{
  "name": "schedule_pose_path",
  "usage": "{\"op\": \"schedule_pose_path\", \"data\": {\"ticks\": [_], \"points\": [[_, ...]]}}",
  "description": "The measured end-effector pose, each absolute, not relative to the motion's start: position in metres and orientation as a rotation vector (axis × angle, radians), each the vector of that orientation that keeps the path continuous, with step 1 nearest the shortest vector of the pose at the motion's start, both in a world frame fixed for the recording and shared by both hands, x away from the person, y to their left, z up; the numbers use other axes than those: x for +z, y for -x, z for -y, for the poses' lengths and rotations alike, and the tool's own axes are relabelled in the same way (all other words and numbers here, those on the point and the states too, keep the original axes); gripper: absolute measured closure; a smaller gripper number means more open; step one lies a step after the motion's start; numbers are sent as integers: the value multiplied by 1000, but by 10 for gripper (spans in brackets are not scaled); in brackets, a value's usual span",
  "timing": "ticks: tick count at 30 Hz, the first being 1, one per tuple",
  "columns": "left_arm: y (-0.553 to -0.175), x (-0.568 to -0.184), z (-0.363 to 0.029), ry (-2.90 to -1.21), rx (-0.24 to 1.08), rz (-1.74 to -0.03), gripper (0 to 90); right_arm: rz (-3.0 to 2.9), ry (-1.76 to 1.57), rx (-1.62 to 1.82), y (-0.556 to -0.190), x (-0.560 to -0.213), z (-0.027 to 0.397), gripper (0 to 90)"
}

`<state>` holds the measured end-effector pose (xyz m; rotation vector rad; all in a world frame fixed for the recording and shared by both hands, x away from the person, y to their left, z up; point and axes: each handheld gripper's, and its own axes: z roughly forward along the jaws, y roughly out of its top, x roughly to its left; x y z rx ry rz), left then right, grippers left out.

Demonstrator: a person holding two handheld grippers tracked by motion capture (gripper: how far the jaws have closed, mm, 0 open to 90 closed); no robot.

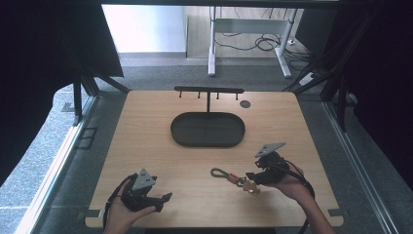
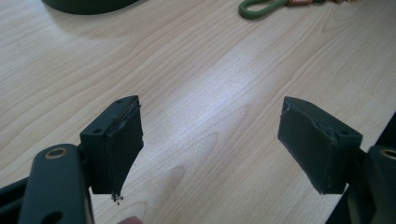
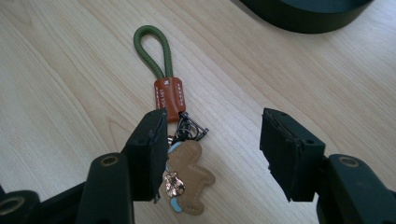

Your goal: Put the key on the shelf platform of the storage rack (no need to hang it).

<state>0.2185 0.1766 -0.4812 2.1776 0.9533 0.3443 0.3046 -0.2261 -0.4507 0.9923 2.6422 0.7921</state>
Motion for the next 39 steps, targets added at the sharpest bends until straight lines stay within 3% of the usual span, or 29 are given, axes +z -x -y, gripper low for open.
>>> {"op": "schedule_pose_path", "data": {"ticks": [39], "points": [[-220, -484, -178, -2183, 337, -968, 225, -2835, -926, 631, -325, -485, 176, 427]]}}
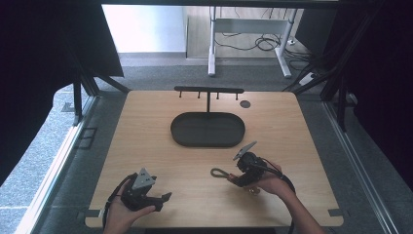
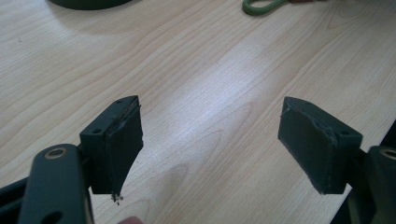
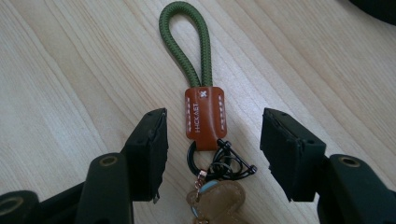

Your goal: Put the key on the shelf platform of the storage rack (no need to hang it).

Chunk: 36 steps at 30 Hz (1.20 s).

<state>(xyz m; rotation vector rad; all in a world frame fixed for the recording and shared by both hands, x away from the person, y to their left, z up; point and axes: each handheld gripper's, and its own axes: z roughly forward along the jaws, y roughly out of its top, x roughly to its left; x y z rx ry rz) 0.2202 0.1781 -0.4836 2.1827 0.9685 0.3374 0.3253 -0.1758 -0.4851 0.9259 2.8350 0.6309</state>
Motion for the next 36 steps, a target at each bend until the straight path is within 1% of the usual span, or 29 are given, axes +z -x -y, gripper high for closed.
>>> {"op": "schedule_pose_path", "data": {"ticks": [11, 20, 25, 31, 36], "points": [[-220, -485, -176, -2188, 333, -962, 225, -2864, -900, 587, -326, -493, 167, 440], [-220, -484, -177, -2183, 335, -965, 225, -2889, -876, 541, -328, -497, 160, 482], [-220, -485, -175, -2190, 333, -957, 225, -2916, -855, 500, -330, -501, 157, 523], [-221, -485, -176, -2190, 333, -959, 225, -2923, -856, 464, -333, -504, 155, 543], [-221, -486, -176, -2194, 330, -961, 225, -2922, -874, 457, -335, -504, 156, 585]]}}
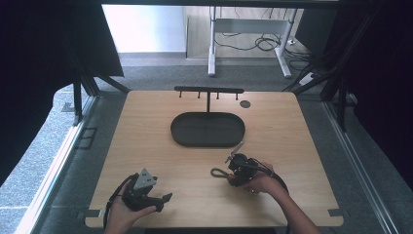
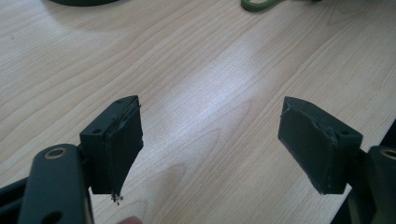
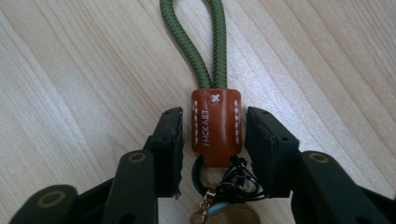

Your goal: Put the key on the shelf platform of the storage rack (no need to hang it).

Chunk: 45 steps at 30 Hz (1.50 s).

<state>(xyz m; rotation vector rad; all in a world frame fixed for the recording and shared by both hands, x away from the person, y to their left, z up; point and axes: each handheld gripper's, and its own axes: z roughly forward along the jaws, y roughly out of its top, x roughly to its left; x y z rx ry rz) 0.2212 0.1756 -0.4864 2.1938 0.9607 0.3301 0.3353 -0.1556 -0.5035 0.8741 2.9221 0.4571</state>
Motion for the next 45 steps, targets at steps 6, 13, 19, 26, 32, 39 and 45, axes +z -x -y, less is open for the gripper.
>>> {"op": "schedule_pose_path", "data": {"ticks": [6, 13, 19, 26, 32, 39, 45], "points": [[-221, -486, -175, -2193, 331, -957, 224, -2915, -855, 429, -338, -503, 155, 624], [-220, -485, -175, -2193, 332, -956, 225, -2932, -864, 378, -340, -502, 151, 662], [-221, -485, -177, -2188, 336, -960, 225, -2936, -862, 381, -341, -502, 152, 670], [-221, -484, -178, -2183, 337, -966, 225, -2914, -894, 422, -342, -490, 163, 672], [-221, -483, -180, -2181, 344, -971, 224, -2879, -894, 486, -339, -466, 174, 672], [-220, -481, -181, -2174, 350, -973, 225, -2857, -905, 545, -337, -452, 182, 672], [-220, -481, -182, -2171, 354, -975, 225, -2851, -893, 551, -338, -444, 180, 672]]}}
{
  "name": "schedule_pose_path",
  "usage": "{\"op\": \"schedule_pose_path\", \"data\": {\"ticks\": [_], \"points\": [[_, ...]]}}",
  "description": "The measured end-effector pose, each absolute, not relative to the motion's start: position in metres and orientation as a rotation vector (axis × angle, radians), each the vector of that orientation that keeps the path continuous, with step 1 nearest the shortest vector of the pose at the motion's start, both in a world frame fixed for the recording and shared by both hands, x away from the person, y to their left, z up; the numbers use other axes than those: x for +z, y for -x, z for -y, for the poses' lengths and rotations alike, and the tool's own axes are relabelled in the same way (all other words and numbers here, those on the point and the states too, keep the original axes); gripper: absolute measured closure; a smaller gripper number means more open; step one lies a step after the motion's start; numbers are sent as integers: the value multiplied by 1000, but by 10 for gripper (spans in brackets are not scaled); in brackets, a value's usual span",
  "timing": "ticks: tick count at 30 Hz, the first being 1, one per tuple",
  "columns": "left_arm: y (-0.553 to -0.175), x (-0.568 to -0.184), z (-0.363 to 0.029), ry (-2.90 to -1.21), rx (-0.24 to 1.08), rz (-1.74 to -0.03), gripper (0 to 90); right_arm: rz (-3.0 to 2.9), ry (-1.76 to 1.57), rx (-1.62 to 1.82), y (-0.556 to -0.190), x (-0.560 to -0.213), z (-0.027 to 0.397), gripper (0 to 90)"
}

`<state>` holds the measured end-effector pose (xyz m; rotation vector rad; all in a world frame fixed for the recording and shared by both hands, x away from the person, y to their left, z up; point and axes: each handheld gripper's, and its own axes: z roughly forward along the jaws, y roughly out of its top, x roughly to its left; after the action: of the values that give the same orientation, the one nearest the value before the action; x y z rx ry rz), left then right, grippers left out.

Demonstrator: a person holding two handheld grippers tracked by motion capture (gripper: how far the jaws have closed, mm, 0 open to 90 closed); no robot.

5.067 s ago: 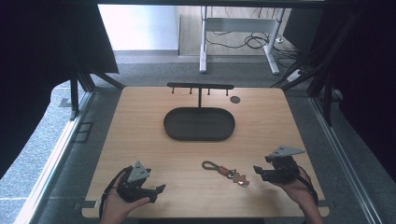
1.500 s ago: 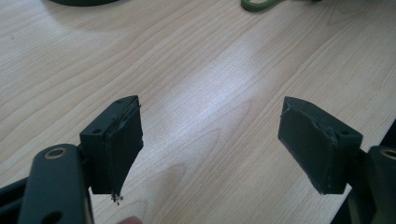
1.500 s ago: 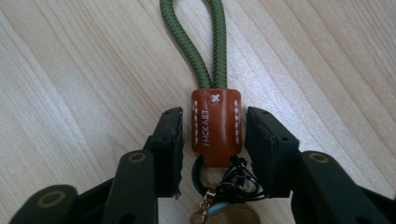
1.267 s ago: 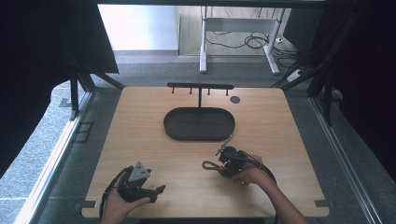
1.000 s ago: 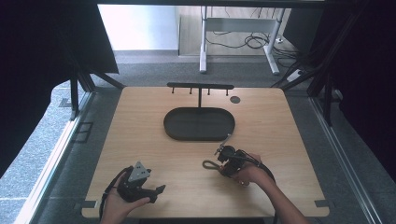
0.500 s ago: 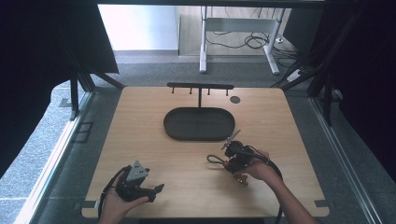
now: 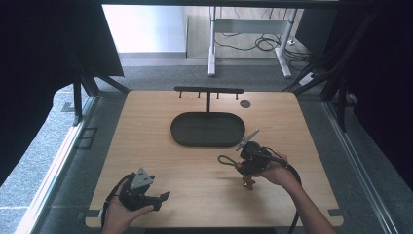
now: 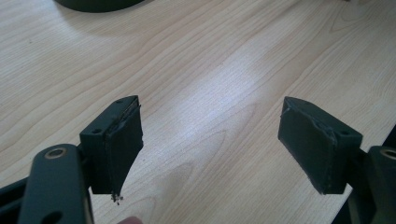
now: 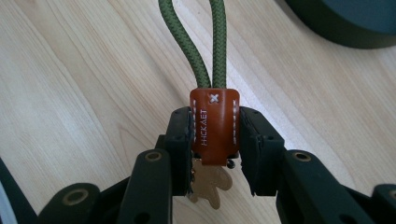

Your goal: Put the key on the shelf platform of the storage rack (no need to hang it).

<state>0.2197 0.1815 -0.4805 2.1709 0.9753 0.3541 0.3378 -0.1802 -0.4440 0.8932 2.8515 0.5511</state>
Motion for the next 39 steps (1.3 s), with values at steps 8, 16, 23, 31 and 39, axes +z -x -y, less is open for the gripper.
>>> {"op": "schedule_pose_path", "data": {"ticks": [8, 16, 23, 31, 39], "points": [[-219, -479, -182, -2169, 355, -974, 225, -2845, -868, 561, -339, -433, 175, 672], [-220, -479, -183, -2168, 354, -975, 225, -2844, -855, 546, -340, -429, 172, 673], [-220, -479, -184, -2166, 356, -977, 225, -2837, -834, 549, -342, -421, 170, 672], [-219, -479, -183, -2166, 354, -973, 224, -2824, -814, 551, -349, -409, 164, 673], [-219, -477, -184, -2160, 357, -971, 225, -2827, -803, 558, -353, -402, 156, 672]]}}
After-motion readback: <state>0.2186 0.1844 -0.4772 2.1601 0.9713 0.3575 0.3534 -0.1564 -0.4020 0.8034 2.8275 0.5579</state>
